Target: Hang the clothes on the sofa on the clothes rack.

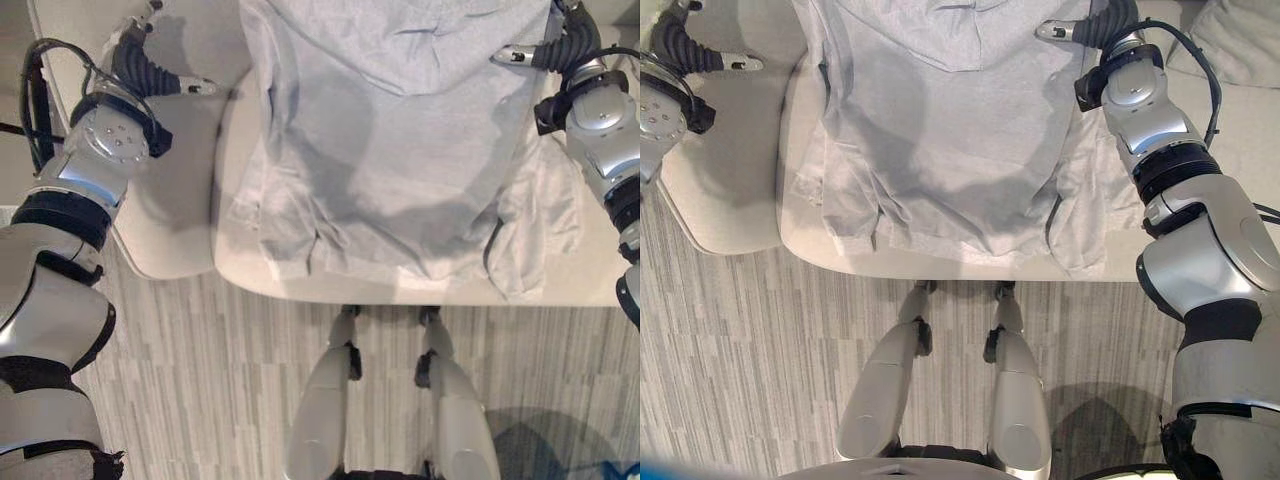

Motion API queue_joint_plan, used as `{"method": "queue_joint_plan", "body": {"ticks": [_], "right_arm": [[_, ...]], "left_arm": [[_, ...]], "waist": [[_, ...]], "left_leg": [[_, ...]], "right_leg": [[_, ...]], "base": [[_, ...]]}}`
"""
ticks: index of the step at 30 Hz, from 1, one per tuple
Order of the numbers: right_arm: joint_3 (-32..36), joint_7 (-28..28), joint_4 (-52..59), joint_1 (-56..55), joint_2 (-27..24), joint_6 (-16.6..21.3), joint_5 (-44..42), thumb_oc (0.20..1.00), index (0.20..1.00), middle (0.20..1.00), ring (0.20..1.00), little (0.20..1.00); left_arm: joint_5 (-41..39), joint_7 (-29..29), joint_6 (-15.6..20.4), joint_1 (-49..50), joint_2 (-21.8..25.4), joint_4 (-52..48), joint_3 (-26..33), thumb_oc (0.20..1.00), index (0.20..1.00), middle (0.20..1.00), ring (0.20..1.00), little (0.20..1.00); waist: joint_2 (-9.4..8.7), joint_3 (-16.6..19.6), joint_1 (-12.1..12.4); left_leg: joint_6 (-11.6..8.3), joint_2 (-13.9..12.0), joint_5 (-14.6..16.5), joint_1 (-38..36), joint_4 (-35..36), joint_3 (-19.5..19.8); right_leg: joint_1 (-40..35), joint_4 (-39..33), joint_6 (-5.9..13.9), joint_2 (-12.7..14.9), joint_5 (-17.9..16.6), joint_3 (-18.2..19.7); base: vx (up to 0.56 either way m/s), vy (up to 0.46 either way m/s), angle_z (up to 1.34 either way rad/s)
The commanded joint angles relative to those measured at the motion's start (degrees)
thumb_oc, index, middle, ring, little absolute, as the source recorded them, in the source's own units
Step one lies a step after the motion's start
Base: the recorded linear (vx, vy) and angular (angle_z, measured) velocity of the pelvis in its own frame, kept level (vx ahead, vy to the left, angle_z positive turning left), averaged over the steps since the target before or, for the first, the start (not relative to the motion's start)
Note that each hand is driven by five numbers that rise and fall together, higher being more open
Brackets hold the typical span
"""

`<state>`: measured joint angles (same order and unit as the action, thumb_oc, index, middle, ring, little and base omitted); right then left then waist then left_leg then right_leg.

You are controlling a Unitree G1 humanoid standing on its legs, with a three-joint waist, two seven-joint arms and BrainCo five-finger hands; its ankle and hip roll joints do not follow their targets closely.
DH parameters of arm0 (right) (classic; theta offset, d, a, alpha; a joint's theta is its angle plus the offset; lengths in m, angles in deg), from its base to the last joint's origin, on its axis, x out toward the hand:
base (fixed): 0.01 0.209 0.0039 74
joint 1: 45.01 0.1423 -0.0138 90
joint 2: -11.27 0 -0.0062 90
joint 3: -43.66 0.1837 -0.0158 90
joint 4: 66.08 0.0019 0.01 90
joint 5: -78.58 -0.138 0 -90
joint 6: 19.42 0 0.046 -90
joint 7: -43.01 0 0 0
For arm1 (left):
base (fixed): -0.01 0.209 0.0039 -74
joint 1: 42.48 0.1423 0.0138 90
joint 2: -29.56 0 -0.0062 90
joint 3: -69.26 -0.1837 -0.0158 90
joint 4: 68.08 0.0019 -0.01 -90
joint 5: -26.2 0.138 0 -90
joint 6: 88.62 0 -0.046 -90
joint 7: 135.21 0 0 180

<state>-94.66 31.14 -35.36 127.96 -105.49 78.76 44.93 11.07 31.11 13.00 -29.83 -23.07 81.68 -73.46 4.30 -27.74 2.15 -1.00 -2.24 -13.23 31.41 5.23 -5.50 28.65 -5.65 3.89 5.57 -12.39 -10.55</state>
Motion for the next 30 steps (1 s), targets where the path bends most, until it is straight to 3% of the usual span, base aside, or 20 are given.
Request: {"method": "queue_joint_plan", "body": {"ticks": [1,14,30], "right_arm": [[-2.4,0.1,-1.5,3.7,-0.4,2.8,1.2,1.000,1.000,1.000,1.000,1.000],[-3.6,-0.5,-1.7,5.5,2.9,2.9,0.2,1.000,1.000,1.000,1.000,1.000],[-4.2,-1.4,-0.7,4.8,3.7,2.9,1.9,1.000,1.000,1.000,1.000,1.000]], "left_arm": [[1.7,-0.5,0.2,-5.6,-3.1,4.3,-0.6,1.000,1.000,1.000,1.000,1.000],[1.0,-0.9,-0.7,-13.4,-10.4,8.8,-3.1,1.000,1.000,1.000,1.000,1.000],[-0.7,-1.0,-0.7,-16.5,-11.5,8.8,-4.2,1.000,1.000,1.000,1.000,1.000]], "waist": [[-0.14,2.5,-0.4],[-1.29,1.9,-2.5],[-1.61,1.7,-3.8]], "left_leg": [[-6.65,0.3,1.0,-0.9,-0.2,3.6],[-6.58,0.2,0.9,0.0,-0.2,3.1],[-6.22,-0.2,1.0,-0.1,-0.2,2.5]], "right_leg": [[1.1,0.7,8.46,3.4,-1.2,3.1],[2.3,0.7,8.50,3.2,-1.5,3.7],[2.7,0.7,8.17,2.8,-1.6,4.4]], "base": [[0.00,0.000,0.00],[0.00,0.000,0.00],[0.00,0.004,-0.03]]}}
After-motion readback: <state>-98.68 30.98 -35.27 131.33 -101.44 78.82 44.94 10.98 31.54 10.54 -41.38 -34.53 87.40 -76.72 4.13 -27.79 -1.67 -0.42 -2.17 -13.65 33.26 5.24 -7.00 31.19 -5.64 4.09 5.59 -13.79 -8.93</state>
